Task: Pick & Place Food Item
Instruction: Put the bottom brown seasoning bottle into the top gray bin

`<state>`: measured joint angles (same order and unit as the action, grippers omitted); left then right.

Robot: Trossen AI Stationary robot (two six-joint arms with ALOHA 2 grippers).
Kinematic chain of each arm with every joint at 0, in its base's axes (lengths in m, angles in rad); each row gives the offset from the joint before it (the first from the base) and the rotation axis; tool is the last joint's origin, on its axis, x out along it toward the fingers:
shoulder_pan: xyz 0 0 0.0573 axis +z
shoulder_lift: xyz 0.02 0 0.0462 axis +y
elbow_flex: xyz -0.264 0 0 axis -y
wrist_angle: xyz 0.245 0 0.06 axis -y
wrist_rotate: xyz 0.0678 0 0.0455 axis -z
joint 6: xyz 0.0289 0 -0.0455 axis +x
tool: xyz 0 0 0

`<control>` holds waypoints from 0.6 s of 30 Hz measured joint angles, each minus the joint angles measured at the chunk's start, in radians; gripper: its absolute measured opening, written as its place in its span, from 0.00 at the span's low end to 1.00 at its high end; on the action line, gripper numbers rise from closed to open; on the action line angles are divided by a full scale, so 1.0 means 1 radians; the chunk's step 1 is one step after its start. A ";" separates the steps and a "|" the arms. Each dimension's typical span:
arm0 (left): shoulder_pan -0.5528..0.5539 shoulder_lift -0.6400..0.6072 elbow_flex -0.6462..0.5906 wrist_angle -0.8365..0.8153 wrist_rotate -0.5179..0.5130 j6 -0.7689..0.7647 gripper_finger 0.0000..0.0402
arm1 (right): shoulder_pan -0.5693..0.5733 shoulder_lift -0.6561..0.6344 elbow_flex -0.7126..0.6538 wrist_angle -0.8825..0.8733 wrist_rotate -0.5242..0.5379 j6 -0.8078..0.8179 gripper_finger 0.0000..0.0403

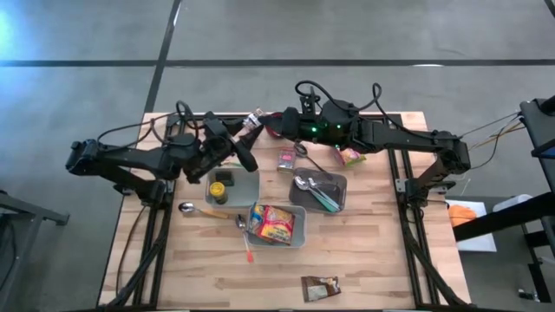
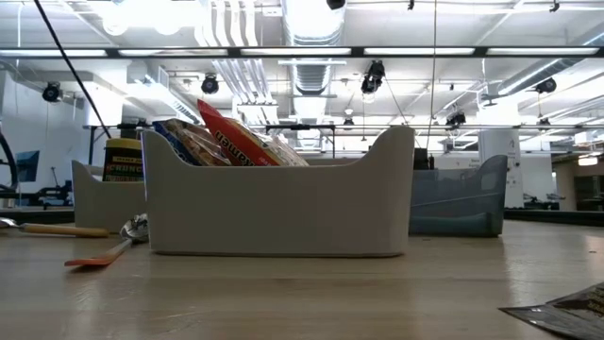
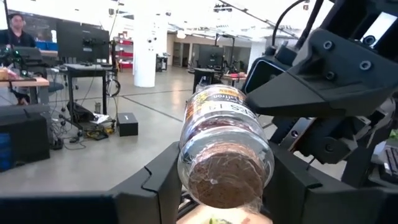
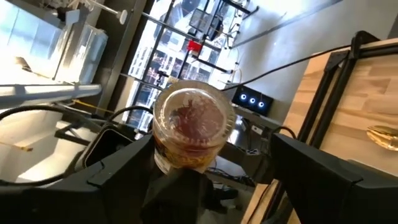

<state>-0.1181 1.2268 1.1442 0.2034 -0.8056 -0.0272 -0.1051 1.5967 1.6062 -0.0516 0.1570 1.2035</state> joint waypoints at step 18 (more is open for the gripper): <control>-0.002 -0.159 -0.002 -0.640 0.224 -0.337 0.42 | -0.023 -0.033 0.001 -0.192 -0.009 -0.148 0.79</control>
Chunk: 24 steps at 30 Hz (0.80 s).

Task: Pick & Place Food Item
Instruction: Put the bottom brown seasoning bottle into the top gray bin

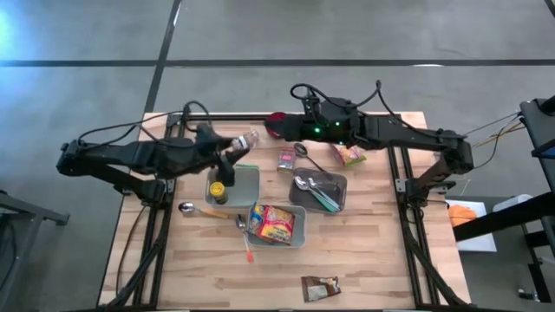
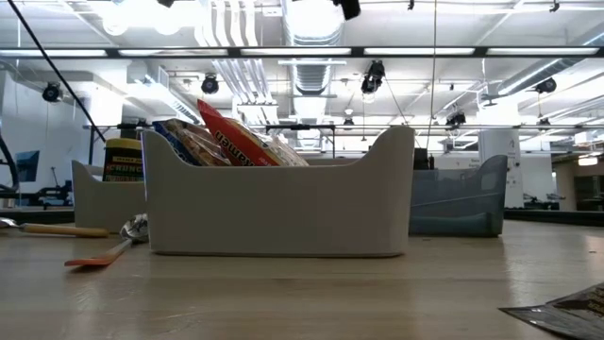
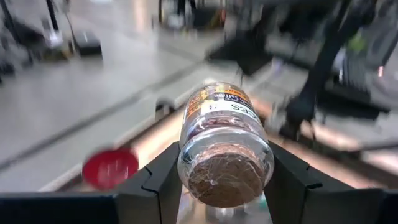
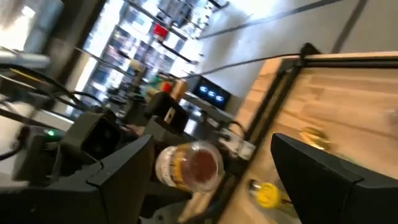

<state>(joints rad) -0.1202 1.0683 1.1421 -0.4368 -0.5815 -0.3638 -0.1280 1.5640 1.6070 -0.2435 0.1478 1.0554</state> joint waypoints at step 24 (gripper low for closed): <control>0.002 0.247 -0.002 -0.515 0.279 -0.028 0.42 | -0.010 -0.209 0.001 -0.425 -0.019 -0.278 0.79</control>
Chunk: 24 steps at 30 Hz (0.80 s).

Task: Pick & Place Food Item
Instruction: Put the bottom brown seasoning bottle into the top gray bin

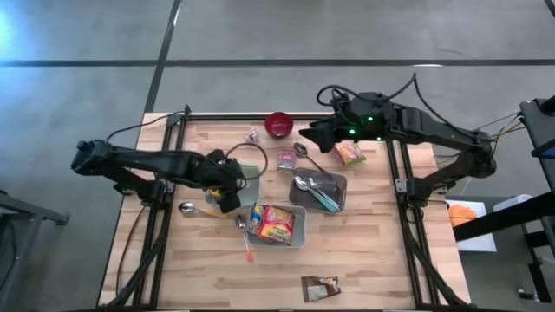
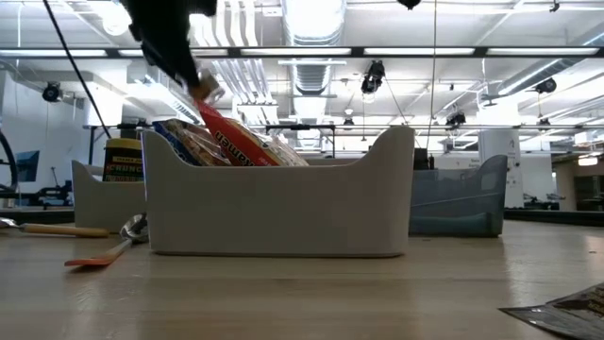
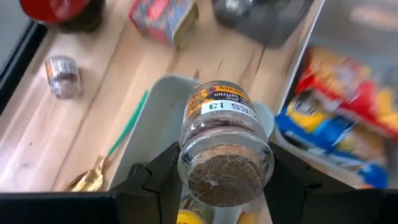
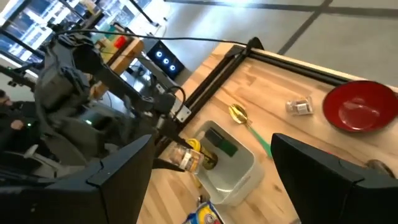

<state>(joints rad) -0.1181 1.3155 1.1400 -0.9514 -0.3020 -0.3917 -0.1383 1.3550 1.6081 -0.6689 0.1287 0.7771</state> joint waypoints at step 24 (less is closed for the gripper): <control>0.199 0.265 -0.002 0.046 0.201 0.335 0.42 | 0.016 -0.158 -0.002 -0.205 -0.006 -0.063 0.79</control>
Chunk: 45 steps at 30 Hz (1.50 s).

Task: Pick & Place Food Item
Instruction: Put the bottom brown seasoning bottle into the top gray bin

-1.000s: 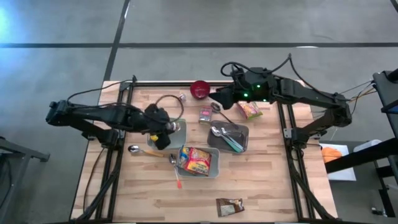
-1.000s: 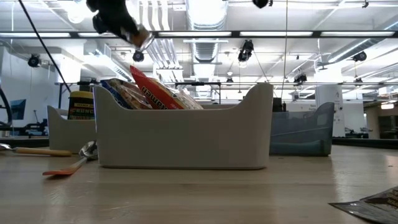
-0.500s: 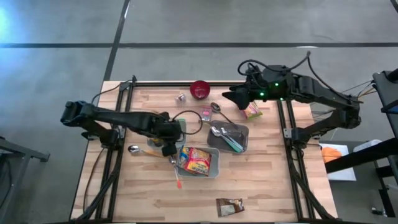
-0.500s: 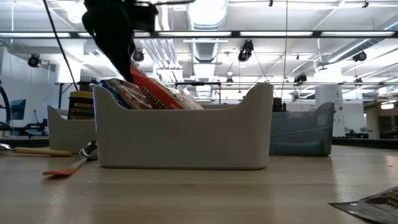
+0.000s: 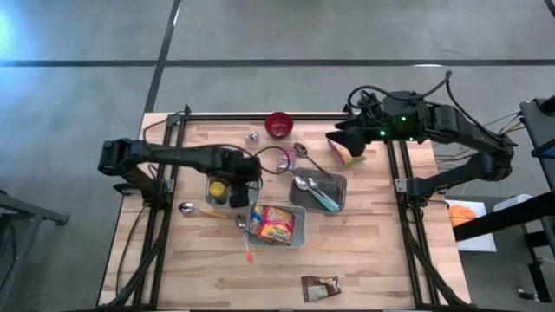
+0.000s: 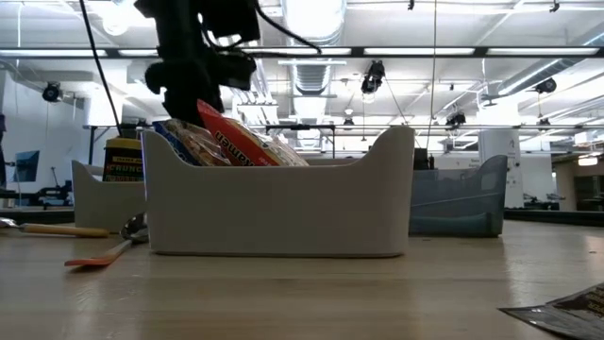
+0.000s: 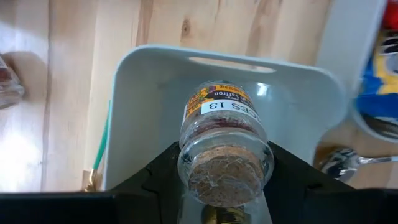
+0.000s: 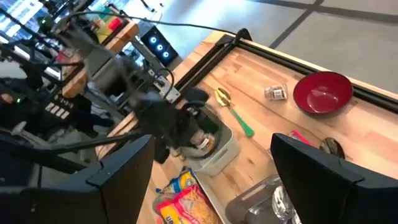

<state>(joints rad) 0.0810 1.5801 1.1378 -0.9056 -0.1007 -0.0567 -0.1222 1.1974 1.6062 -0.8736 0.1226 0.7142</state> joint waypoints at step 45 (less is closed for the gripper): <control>0.057 0.126 0.000 0.068 0.037 0.087 0.42 | 0.020 -0.009 -0.005 -0.038 0.001 -0.046 0.79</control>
<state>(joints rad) 0.1375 1.7058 1.1374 -0.8379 -0.0635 0.0303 -0.1020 1.1885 1.6008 -0.9114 0.1238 0.6685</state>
